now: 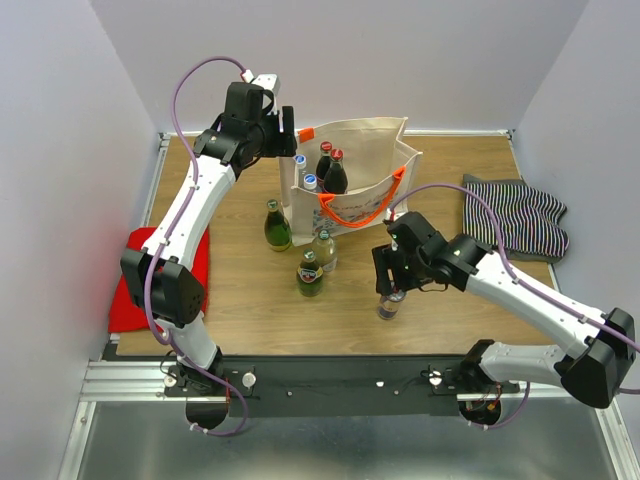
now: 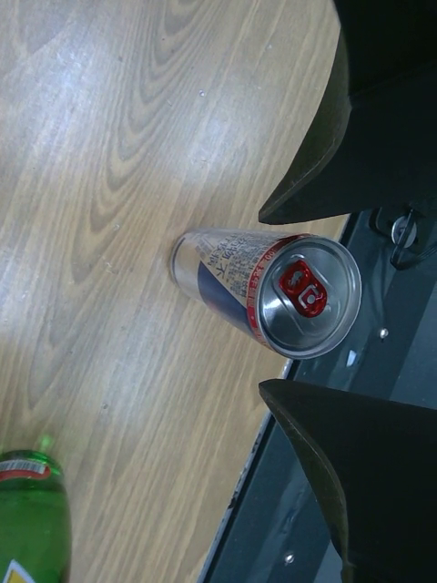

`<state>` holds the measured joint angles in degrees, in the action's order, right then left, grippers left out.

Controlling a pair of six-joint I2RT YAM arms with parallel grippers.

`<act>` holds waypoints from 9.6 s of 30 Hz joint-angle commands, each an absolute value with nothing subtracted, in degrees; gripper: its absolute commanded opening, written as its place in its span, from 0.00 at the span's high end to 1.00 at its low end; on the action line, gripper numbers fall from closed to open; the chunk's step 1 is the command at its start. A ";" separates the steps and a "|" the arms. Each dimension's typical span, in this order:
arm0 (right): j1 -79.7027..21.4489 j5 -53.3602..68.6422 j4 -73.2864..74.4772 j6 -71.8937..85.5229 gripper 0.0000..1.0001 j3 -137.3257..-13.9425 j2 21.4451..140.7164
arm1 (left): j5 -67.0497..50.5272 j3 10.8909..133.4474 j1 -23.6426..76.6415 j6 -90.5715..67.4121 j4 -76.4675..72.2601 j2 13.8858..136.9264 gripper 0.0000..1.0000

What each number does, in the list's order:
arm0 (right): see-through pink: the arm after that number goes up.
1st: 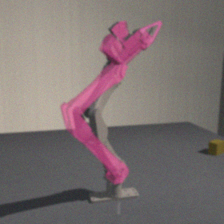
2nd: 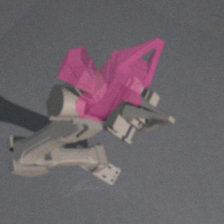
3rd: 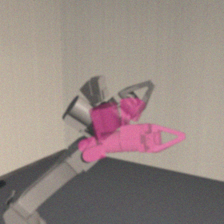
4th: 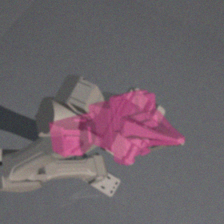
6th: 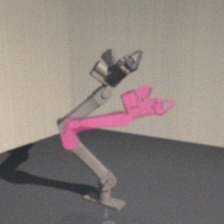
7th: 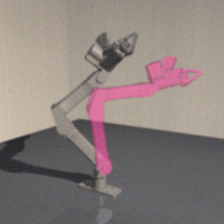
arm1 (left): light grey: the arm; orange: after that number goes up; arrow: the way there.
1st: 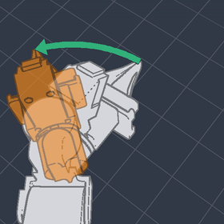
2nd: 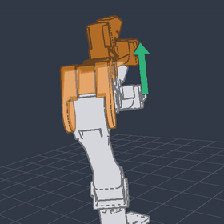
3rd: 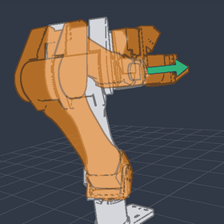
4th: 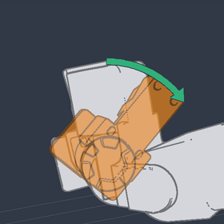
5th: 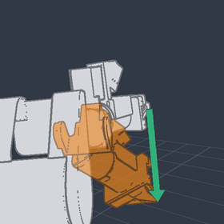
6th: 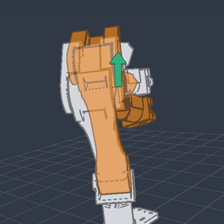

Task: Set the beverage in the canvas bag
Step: Pick up the drink from the center of the board, then place the drink in the canvas bag, then pick up the drink from the center of the board.

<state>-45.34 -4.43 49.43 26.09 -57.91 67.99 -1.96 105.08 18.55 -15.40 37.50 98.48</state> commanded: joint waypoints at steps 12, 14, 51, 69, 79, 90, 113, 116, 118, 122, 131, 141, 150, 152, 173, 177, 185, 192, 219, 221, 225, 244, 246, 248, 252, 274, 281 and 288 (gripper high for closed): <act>-46.41 -2.28 52.56 27.60 0.68 -56.34 69.52 | -0.70 103.89 18.19 -14.50 37.09 97.82 0.20; -46.32 -2.46 53.00 27.51 0.90 -57.04 70.13 | -0.70 103.89 18.19 -14.50 37.09 97.82 0.20; -46.32 -23.99 65.65 20.57 0.99 -113.45 85.07 | -3.86 103.27 17.84 -13.97 36.39 96.33 0.21; -35.43 -16.97 52.30 12.75 0.99 -126.65 95.79 | -4.92 102.74 17.84 -13.36 37.00 94.66 0.21; -28.57 -8.71 46.85 12.30 0.99 -128.14 101.24 | -5.18 102.31 17.84 -13.36 37.27 94.04 0.21; -26.46 -1.85 44.21 13.18 0.99 -128.41 107.66 | -5.18 100.55 17.84 -13.18 37.09 93.43 0.21; -26.19 3.34 44.03 13.45 0.99 -131.66 118.83 | -5.27 100.81 17.84 -12.83 37.18 93.60 0.21; -26.19 2.99 44.12 13.36 0.99 -132.10 120.06 | -5.19 101.16 17.84 -12.74 37.27 93.69 0.21; -26.19 2.81 44.03 13.27 0.99 -132.45 120.67 | -5.10 101.42 17.84 -12.74 37.44 93.78 0.21; -26.19 2.37 44.56 13.45 0.99 -133.59 122.95 | -5.10 101.95 17.84 -12.57 37.79 93.95 0.21; -26.02 3.60 44.65 13.45 0.99 -134.56 126.03 | -4.75 102.04 17.84 -12.57 38.06 94.04 0.21; -26.10 3.96 44.30 13.45 0.99 -133.77 128.67 | -4.66 102.30 17.84 -12.48 38.14 94.39 0.21; -26.10 3.78 43.16 13.71 0.99 -136.23 131.57 | -4.48 103.27 17.84 -12.04 38.67 95.01 0.21; -26.10 3.78 42.46 13.80 0.99 -136.14 131.83 | -4.57 103.27 17.84 -12.04 38.67 95.01 0.21; -26.19 3.16 38.94 15.56 0.99 -136.05 135.35 | -5.01 101.60 17.84 -12.22 37.79 95.01 0.21; -26.19 3.25 38.06 15.82 0.99 -135.79 135.79 | -4.75 101.78 17.84 -12.13 37.88 95.27 0.21; -26.19 3.34 37.62 16.00 0.92 -136.41 136.85 | -4.75 102.48 17.84 -12.04 37.97 96.06 0.21; -26.19 1.94 37.71 15.47 0.57 -136.41 135.79 | -4.75 103.18 17.84 -12.04 37.97 96.85 0.21; -26.19 -5.27 33.40 14.85 0.32 -135.26 124.28 | -5.10 103.19 17.84 -11.60 39.20 94.32 0.21; -26.19 -5.97 33.49 14.68 0.32 -135.09 122.62 | -5.10 101.70 17.84 -11.60 39.72 93.35 0.21; -26.19 -7.03 33.92 14.41 0.32 -135.17 119.72 | -4.75 97.57 17.84 -11.08 40.60 89.40 0.21; -26.10 -11.16 34.10 14.41 0.31 -126.22 107.49 | -5.80 74.36 17.84 -14.24 36.57 79.28 0.21; -26.19 -11.08 33.93 14.50 0.31 -125.69 106.97 | -5.80 73.66 17.84 -14.41 35.51 79.45 0.21; -26.10 -10.99 33.84 14.68 0.31 -124.98 106.61 | -5.71 73.39 17.84 -14.41 34.29 79.72 0.21; -26.10 -10.99 33.66 14.85 0.31 -124.10 106.08 | -5.71 72.60 17.84 -14.33 32.79 80.33 0.21; -26.02 -11.95 34.01 15.03 0.31 -121.91 104.77 | -3.34 73.30 17.93 -14.33 32.08 85.16 0.39; -26.10 -12.39 33.93 14.85 0.31 -121.20 104.33 | -3.34 74.35 17.93 -14.15 32.25 86.04 0.69; -26.10 -12.92 33.92 14.68 0.31 -120.06 103.54 | -3.87 77.34 18.02 -13.62 33.22 86.13 1.00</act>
<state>-26.24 -11.25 34.04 14.94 -121.01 106.54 -3.68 73.84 18.00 -13.96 32.73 85.67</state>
